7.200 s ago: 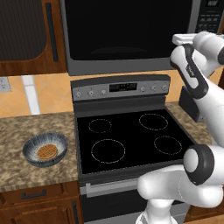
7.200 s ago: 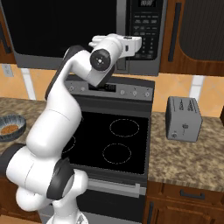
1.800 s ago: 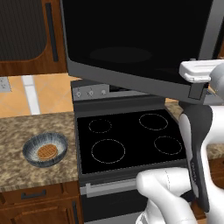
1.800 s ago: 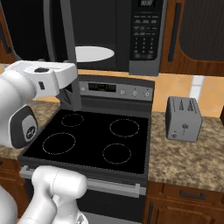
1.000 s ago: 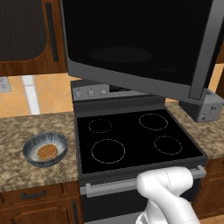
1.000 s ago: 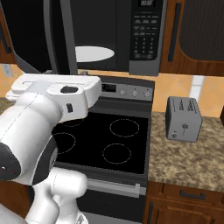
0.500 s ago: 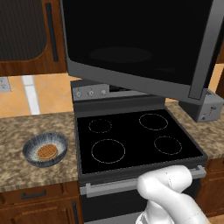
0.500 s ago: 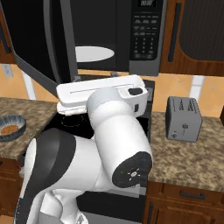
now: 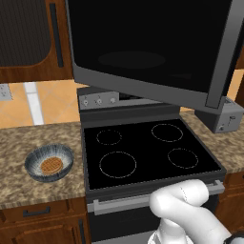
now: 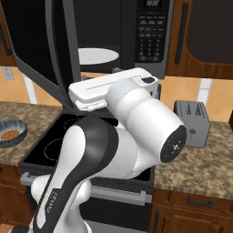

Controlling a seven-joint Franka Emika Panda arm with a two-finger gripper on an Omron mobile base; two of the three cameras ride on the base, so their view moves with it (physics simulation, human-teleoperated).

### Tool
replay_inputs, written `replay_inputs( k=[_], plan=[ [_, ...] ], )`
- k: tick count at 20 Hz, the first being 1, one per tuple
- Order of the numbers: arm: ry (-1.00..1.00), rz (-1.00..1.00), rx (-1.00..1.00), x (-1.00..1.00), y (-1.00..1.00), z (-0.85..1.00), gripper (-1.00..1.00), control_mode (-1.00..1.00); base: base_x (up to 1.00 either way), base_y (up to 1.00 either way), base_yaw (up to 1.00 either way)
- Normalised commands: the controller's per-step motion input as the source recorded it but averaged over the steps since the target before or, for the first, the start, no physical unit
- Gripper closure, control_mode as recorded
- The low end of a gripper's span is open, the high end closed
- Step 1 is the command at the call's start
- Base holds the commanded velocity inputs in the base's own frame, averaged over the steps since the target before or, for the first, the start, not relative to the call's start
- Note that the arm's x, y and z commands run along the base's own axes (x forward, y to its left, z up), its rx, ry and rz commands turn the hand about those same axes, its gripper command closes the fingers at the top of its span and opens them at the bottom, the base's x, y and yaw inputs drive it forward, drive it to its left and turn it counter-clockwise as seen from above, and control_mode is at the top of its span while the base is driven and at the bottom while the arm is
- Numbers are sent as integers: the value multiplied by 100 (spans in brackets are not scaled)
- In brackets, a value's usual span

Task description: Open the microwave, place the bowl with waffle inside the microwave, then close the microwave door and turn it on.

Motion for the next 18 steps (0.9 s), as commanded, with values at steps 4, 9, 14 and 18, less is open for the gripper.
replay_inputs(
  k=[4,9,14,18],
  plan=[
    [2,7,0,27,50,-4,-100,-100,0,0,0],
    [0,6,0,23,43,-9,-100,-100,0,0,0],
    [0,8,0,8,28,-14,-100,-100,0,0,0],
    [0,9,0,5,30,-7,-100,-100,0,0,0]
  ],
)
